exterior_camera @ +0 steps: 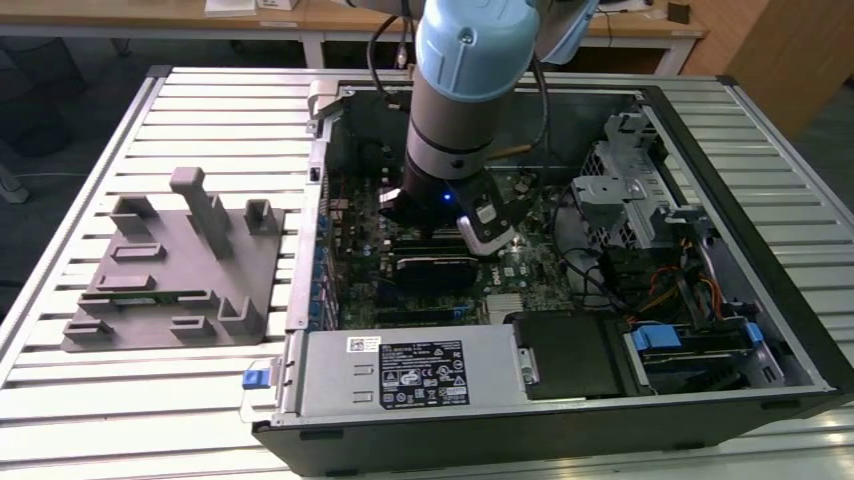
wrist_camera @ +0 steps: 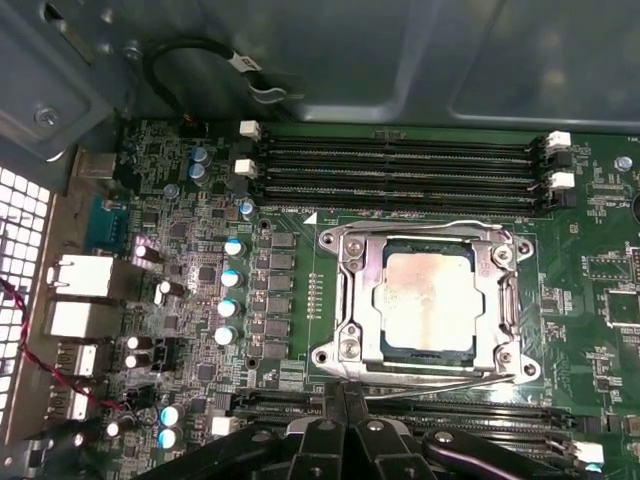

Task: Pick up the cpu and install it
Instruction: 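Install the second cpu locking lever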

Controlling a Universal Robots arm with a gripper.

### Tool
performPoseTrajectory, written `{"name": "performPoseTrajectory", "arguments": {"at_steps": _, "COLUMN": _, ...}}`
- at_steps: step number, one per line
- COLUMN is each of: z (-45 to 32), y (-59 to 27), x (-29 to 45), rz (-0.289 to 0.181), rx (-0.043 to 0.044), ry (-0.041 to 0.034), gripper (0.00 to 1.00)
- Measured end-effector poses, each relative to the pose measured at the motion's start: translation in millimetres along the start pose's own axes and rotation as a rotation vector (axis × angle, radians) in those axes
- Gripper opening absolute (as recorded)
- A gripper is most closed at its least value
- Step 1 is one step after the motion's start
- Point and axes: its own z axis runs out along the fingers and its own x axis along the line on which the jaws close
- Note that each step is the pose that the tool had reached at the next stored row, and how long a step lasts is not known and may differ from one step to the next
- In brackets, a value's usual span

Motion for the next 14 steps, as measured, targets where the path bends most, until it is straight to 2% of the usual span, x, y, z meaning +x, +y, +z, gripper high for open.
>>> {"name": "performPoseTrajectory", "arguments": {"at_steps": 6, "z": 5.3, "y": -1.3, "x": 0.0, "rz": 0.000, "rx": -0.0104, "ry": -0.0003, "gripper": 0.11}}
{"name": "performPoseTrajectory", "arguments": {"at_steps": 11, "z": 8.1, "y": -1.9, "x": 1.3, "rz": -0.001, "rx": -0.0281, "ry": -0.0008, "gripper": 0.11}}
{"name": "performPoseTrajectory", "arguments": {"at_steps": 14, "z": 10.1, "y": -2.3, "x": 2.4, "rz": -0.002, "rx": -0.0346, "ry": -0.0011, "gripper": 0.11}}
